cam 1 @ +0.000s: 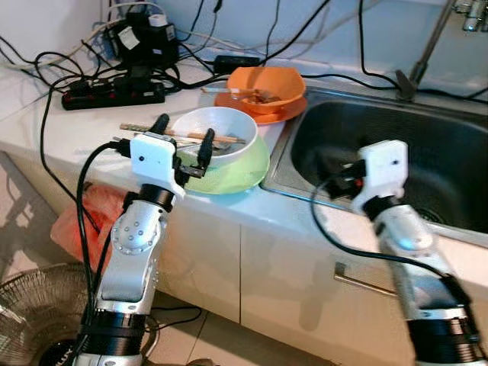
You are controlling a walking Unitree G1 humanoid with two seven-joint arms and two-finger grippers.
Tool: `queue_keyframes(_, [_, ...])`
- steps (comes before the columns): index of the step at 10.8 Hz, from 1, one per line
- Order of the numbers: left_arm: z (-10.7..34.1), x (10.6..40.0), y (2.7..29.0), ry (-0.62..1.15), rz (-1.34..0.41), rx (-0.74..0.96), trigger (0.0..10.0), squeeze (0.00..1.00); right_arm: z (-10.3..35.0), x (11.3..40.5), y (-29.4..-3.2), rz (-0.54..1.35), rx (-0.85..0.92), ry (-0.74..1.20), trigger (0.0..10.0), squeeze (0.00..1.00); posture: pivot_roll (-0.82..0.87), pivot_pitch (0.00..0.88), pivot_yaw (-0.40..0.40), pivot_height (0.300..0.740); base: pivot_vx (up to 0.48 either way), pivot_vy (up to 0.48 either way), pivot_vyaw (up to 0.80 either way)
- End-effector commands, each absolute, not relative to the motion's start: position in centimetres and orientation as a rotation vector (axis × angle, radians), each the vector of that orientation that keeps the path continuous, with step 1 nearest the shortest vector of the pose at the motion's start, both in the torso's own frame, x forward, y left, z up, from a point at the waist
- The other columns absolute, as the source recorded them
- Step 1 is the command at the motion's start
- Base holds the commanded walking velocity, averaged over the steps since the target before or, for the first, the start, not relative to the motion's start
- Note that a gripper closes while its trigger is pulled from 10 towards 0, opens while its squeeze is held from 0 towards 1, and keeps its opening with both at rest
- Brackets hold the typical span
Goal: Kitchen organization
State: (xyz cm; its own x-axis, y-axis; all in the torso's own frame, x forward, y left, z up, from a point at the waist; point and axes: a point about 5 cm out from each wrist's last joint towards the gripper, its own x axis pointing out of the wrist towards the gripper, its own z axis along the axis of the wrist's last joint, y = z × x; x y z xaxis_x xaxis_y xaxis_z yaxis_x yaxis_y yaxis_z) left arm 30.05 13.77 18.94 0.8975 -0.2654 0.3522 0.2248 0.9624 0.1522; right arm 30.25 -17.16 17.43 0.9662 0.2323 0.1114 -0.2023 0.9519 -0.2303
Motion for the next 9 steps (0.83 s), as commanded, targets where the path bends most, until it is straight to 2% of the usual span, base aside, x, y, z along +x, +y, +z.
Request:
queue_keyframes(1, [19.1,29.4,13.3,-0.379,-0.295,0.116,10.0,0.0,17.9,29.8,-17.3,0.234,-0.228,-0.165,10.0,0.0,0.12,0.004,0.055,0.74,0.0,0.0,0.0])
queue_keyframes(3, [19.1,28.6,13.6,-0.39,-0.276,0.142,10.0,0.0,17.4,29.1,-17.1,0.238,-0.213,-0.157,10.0,0.0,0.14,0.013,0.034,0.74,0.0,0.0,0.0])
queue_keyframes(5, [19.6,27.6,16.2,-0.425,-0.12,0.217,10.0,0.0,17.2,28.4,-16.3,0.356,-0.212,-0.156,10.0,0.0,0.16,0.016,0.021,0.74,0.0,0.0,0.0])
queue_keyframes(9, [18.5,27.2,16.9,-0.352,-0.135,0.23,10.0,0.0,17.7,29.0,-17.2,0.444,-0.207,-0.139,10.0,0.0,0.17,0.009,0.037,0.74,0.0,0.0,0.0])
